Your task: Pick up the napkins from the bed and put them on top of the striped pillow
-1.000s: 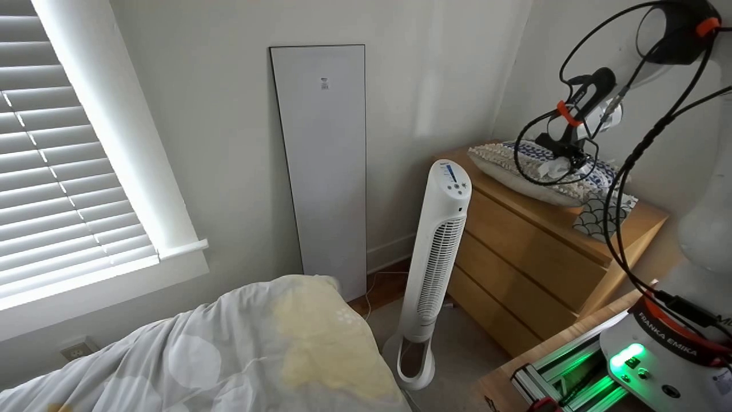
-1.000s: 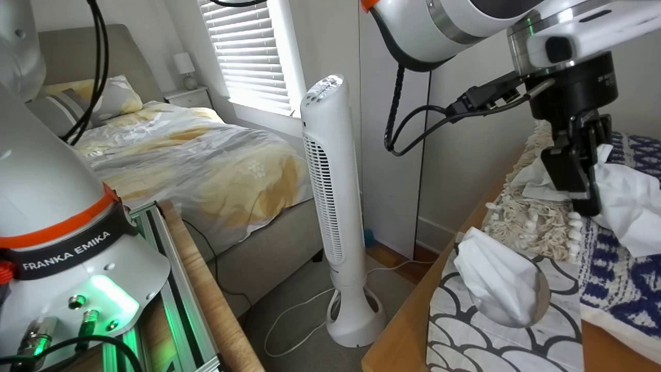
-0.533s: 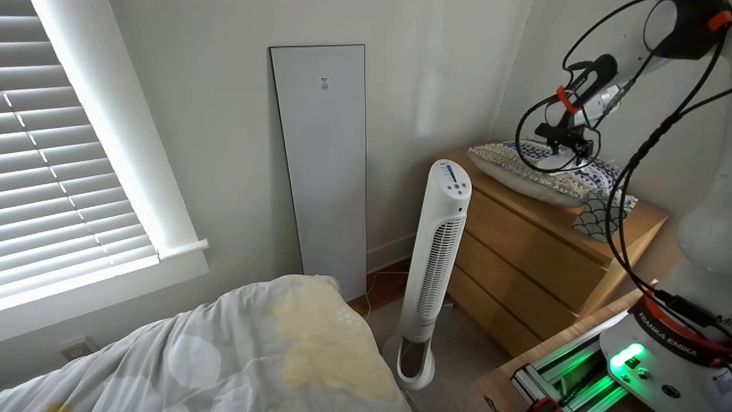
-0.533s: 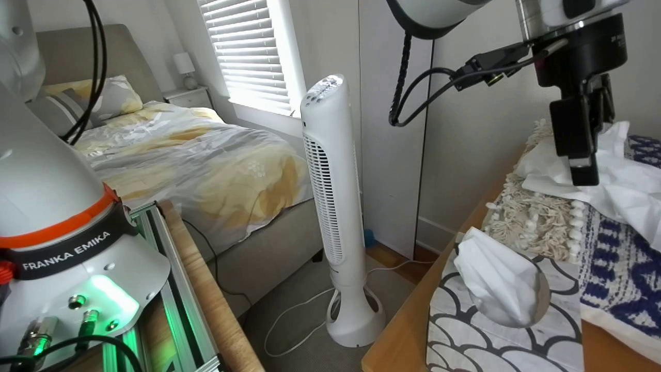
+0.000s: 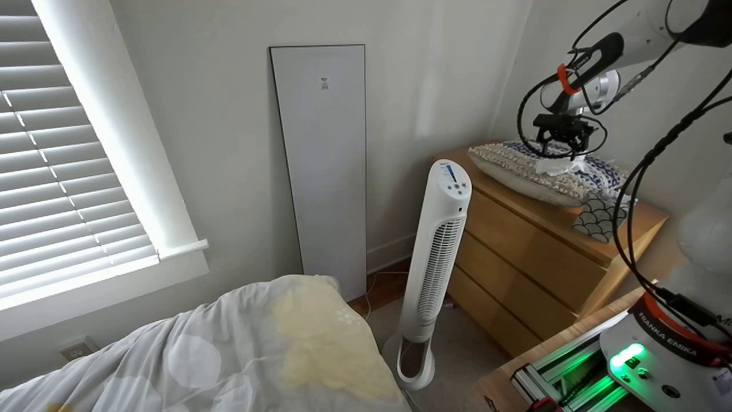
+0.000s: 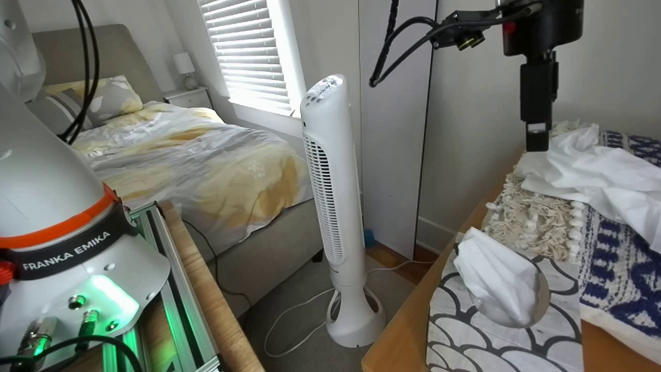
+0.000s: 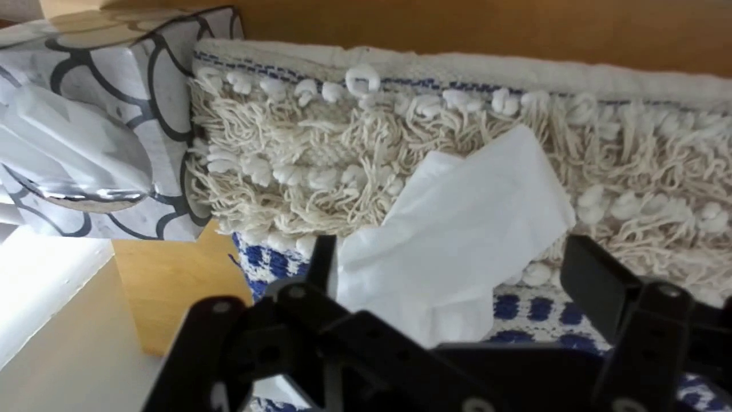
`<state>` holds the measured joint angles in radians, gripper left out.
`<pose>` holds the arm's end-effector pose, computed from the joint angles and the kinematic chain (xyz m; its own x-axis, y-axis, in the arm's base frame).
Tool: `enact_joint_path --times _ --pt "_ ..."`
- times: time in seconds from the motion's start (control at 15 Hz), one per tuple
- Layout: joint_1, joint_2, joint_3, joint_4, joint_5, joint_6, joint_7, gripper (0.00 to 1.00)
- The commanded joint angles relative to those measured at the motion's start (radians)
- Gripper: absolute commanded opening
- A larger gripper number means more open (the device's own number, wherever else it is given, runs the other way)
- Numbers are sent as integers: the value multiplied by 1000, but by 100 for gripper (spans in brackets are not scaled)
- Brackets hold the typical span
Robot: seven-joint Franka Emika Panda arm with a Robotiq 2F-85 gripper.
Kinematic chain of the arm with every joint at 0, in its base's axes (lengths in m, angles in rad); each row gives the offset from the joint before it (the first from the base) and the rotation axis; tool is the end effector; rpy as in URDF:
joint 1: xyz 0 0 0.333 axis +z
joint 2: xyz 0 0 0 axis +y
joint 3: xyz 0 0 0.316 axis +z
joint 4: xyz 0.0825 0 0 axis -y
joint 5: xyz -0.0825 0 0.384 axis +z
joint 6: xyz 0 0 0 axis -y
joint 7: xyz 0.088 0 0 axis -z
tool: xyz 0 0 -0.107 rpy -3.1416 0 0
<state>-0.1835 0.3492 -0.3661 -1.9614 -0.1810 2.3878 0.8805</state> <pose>0.5346 -0.3168 0.3176 0.2933 -0.9246 0.2430 -0.9555 -0.2752 0.1063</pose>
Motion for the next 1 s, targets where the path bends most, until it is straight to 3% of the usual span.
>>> enact_joint_path --times 0.0,0.47,0.93 --pt "-17 -123 55 -106 76 -41 -166 100" --pt "5 -404 123 -325 117 -142 -484 100" --pt "-3 -675 142 -461 111 -344 -854 100"
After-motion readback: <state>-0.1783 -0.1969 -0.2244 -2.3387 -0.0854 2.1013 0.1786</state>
